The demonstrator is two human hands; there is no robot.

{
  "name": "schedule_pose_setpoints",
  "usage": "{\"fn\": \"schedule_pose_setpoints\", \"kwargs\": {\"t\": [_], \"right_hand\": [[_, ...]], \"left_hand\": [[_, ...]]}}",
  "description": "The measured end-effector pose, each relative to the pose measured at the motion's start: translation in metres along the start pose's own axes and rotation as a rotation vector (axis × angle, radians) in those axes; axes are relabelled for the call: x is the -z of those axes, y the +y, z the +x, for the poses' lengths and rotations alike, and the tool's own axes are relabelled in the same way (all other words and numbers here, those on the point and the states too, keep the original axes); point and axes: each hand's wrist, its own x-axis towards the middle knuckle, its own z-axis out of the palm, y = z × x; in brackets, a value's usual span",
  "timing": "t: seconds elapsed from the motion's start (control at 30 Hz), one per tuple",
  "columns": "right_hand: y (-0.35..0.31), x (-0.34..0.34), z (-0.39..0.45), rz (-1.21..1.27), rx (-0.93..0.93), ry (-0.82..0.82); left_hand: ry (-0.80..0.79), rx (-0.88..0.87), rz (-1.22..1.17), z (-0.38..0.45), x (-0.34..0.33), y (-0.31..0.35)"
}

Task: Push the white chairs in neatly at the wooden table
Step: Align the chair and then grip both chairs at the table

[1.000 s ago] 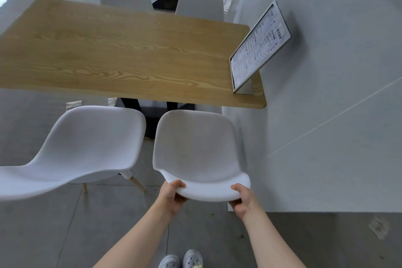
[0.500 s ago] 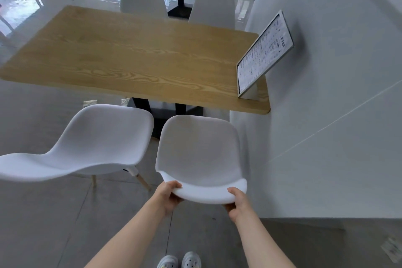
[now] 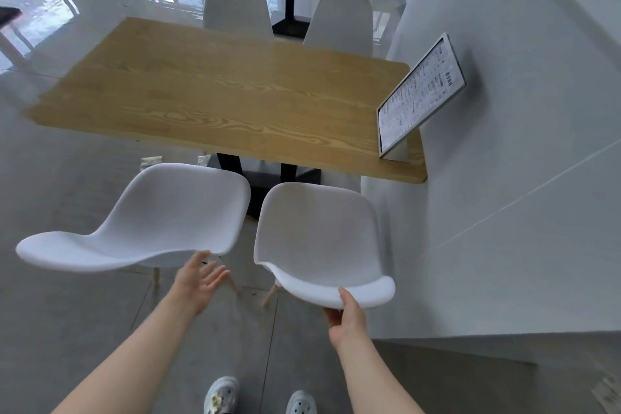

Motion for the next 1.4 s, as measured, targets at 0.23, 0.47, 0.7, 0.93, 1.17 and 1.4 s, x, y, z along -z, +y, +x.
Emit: {"fn": "schedule_pose_setpoints", "kwargs": {"t": [0.23,0.47,0.7,0.93,1.17,1.4], "right_hand": [[0.03,-0.022,0.003,0.094,0.108,0.035],[0.035,-0.037,0.005,0.041,0.076,0.066],[0.045,-0.043,-0.01,0.022,0.062,0.045],[0.067,-0.036,-0.014,0.062,0.032,0.05],[0.066,-0.049,-0.007,0.067,0.048,0.009],[0.05,-0.061,0.008,0.038,0.073,0.033]], "left_hand": [[0.115,-0.004,-0.285,0.034,0.119,0.094],[0.003,0.083,-0.15,0.038,0.151,0.168],[0.051,0.035,-0.212,0.056,0.166,0.158],[0.064,-0.017,-0.278,0.054,0.197,0.153],[0.025,-0.046,-0.211,0.066,0.195,0.161],[0.007,-0.07,-0.252,0.072,0.191,0.164]]}}
